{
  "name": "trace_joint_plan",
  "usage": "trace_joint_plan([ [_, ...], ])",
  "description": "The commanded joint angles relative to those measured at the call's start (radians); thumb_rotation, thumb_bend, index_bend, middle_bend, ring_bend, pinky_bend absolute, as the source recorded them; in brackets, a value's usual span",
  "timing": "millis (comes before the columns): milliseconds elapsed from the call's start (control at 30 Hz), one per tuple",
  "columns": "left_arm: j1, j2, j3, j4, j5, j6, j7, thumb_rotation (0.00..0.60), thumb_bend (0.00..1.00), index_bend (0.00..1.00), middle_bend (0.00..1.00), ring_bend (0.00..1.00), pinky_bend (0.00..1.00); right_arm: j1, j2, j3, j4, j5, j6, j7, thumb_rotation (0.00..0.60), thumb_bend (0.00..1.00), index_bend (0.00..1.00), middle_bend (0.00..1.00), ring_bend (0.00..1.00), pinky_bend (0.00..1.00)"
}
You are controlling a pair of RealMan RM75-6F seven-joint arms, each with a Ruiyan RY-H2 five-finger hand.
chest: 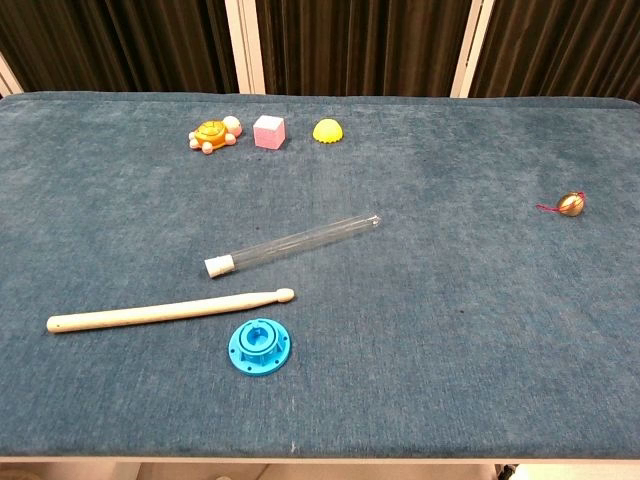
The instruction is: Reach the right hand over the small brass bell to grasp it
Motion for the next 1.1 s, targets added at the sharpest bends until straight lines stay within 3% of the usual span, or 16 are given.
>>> trace_joint_plan([
  [33, 0.001, 0.000, 0.000, -0.001, -0.001, 0.001, 0.000, 0.600, 0.35, 0.00, 0.00, 0.03, 0.17, -0.002, 0.001, 0.001, 0.000, -0.003, -0.001, 0.003, 0.600, 0.30, 0.13, 0.07, 0.09, 0.10],
  [433, 0.003, 0.000, 0.000, -0.009, -0.007, 0.002, 0.003, 0.600, 0.35, 0.00, 0.00, 0.03, 0.17, 0.014, -0.006, 0.009, 0.015, 0.011, -0.055, -0.002, 0.600, 0.30, 0.13, 0.07, 0.09, 0.10],
  [633, 0.011, 0.004, -0.002, -0.016, -0.009, 0.012, -0.008, 0.600, 0.35, 0.00, 0.00, 0.03, 0.17, 0.106, -0.009, 0.038, 0.060, 0.061, -0.234, 0.081, 0.600, 0.30, 0.16, 0.07, 0.09, 0.10],
  [800, 0.010, 0.006, -0.003, -0.015, -0.011, 0.009, -0.013, 0.600, 0.35, 0.00, 0.00, 0.03, 0.17, 0.230, -0.027, 0.104, 0.128, 0.123, -0.403, 0.125, 0.600, 0.30, 0.22, 0.07, 0.09, 0.10],
  [1100, 0.012, 0.013, -0.001, -0.022, -0.014, 0.007, -0.013, 0.600, 0.35, 0.00, 0.00, 0.03, 0.17, 0.423, -0.099, 0.161, 0.240, 0.262, -0.671, 0.071, 0.600, 0.30, 0.31, 0.07, 0.09, 0.10],
])
